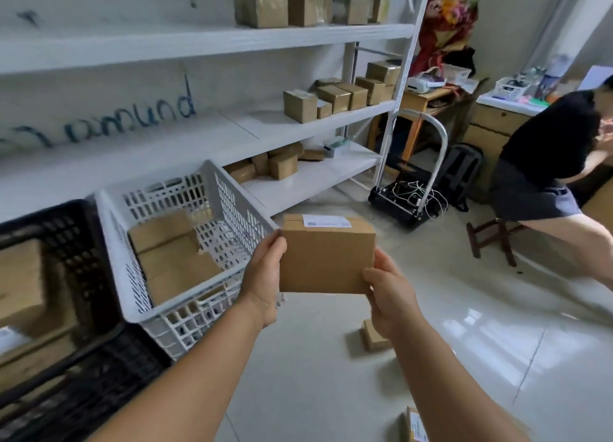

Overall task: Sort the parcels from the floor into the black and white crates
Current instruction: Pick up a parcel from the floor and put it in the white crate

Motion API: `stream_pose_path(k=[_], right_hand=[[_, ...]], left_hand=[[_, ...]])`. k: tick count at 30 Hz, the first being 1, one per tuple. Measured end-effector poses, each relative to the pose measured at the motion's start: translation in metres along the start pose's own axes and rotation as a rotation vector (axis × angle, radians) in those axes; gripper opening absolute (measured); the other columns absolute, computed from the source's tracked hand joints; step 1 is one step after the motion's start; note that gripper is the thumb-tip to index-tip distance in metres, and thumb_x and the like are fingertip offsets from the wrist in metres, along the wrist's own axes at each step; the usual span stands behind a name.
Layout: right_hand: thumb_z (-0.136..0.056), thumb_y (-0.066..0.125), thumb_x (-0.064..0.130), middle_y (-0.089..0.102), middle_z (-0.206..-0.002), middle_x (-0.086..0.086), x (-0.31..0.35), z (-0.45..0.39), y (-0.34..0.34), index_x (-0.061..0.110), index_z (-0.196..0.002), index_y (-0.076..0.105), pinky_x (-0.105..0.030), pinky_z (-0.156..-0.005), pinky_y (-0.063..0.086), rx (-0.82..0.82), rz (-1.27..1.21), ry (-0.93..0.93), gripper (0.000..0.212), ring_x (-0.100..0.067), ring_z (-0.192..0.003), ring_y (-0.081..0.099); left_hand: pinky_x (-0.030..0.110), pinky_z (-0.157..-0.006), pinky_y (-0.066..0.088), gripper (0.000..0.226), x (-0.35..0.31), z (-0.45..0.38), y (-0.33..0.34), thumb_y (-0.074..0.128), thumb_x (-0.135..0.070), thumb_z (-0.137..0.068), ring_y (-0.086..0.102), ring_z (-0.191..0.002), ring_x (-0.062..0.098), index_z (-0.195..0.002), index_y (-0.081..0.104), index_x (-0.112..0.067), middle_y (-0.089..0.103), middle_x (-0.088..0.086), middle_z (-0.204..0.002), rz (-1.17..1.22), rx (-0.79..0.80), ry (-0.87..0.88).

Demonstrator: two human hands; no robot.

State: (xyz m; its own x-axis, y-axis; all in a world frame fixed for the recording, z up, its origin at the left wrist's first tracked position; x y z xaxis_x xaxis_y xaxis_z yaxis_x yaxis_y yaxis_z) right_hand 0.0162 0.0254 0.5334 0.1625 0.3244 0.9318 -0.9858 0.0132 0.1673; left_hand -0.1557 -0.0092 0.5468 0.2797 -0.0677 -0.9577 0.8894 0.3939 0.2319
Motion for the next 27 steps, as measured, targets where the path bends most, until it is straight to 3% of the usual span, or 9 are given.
stream_pose_path(k=[2,4,6,11,17,23,27], right_hand=[[-0.092,0.039,-0.006,0.07,-0.111,0.007,0.005,-0.002,0.035,0.03,-0.121,0.062,-0.029,-0.097,0.042,0.077,0.015,-0.047,0.051,-0.01,-0.096,0.061],[-0.097,0.042,0.003,0.068,-0.119,0.006,0.007,-0.005,0.068,0.03,-0.131,0.058,-0.027,-0.092,0.043,0.117,0.026,-0.083,0.046,-0.01,-0.097,0.06],[-0.099,0.044,0.01,0.067,-0.112,0.01,0.01,-0.005,0.101,0.032,-0.128,0.058,-0.023,-0.081,0.041,0.139,0.026,-0.087,0.039,-0.005,-0.088,0.057],[-0.098,0.051,0.019,0.065,-0.1,0.01,0.012,0.0,0.176,0.036,-0.115,0.06,-0.021,-0.07,0.043,0.18,0.025,-0.072,0.026,-0.006,-0.09,0.058],[-0.094,0.055,0.03,0.065,-0.106,0.005,0.004,-0.007,0.243,0.042,-0.117,0.063,-0.026,-0.07,0.044,0.203,0.112,-0.065,0.027,-0.013,-0.093,0.057],[-0.092,0.056,0.035,0.062,-0.091,0.005,-0.006,-0.038,0.279,0.033,-0.117,0.065,-0.037,-0.083,0.048,0.225,0.178,-0.036,0.027,-0.016,-0.088,0.055],[-0.093,0.053,0.032,0.066,-0.106,-0.001,-0.013,-0.074,0.298,0.03,-0.116,0.064,-0.043,-0.092,0.051,0.24,0.291,-0.024,0.026,-0.023,-0.101,0.06]], left_hand=[[0.02,-0.064,0.049,0.023,-0.018,-0.008,-0.028,0.052,-0.021,-0.096,0.064,-0.085,0.004,-0.118,0.057,-0.027,0.066,-0.002,-0.111,-0.035,-0.062,0.032],[0.02,-0.07,0.044,0.025,-0.036,-0.015,-0.056,0.056,-0.02,-0.095,0.06,-0.094,0.006,-0.118,0.053,-0.029,0.062,-0.001,-0.118,-0.077,-0.094,0.07],[0.019,-0.072,0.044,0.028,-0.052,-0.02,-0.083,0.056,-0.019,-0.095,0.059,-0.098,0.008,-0.119,0.05,-0.031,0.061,-0.001,-0.12,-0.115,-0.111,0.103],[0.019,-0.075,0.043,0.04,-0.083,-0.028,-0.146,0.053,-0.025,-0.097,0.057,-0.101,0.01,-0.136,0.047,-0.027,0.06,-0.004,-0.119,-0.174,-0.19,0.118],[0.027,-0.088,0.044,0.048,-0.107,-0.043,-0.203,0.05,-0.031,-0.098,0.055,-0.11,0.015,-0.144,0.04,-0.026,0.056,-0.002,-0.129,-0.261,-0.27,0.105],[0.027,-0.088,0.039,0.044,-0.105,-0.064,-0.229,0.056,-0.017,-0.094,0.052,-0.107,0.015,-0.136,0.042,-0.017,0.054,-0.001,-0.119,-0.261,-0.356,0.054],[0.028,-0.084,0.039,0.044,-0.094,-0.088,-0.237,0.058,-0.014,-0.092,0.053,-0.104,0.016,-0.133,0.043,-0.015,0.056,0.001,-0.121,-0.31,-0.404,-0.027]])
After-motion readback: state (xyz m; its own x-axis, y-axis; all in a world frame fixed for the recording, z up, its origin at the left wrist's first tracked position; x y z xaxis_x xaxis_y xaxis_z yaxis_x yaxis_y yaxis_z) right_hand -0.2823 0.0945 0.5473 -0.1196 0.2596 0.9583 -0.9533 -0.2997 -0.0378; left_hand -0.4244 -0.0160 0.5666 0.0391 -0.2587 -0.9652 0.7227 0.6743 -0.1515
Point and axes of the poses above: each hand's wrist, its own z-axis away from the middle knuckle, its own y-axis out of the palm, x = y × z, the point moved 1 cm from there along -z, towards the middle knuckle
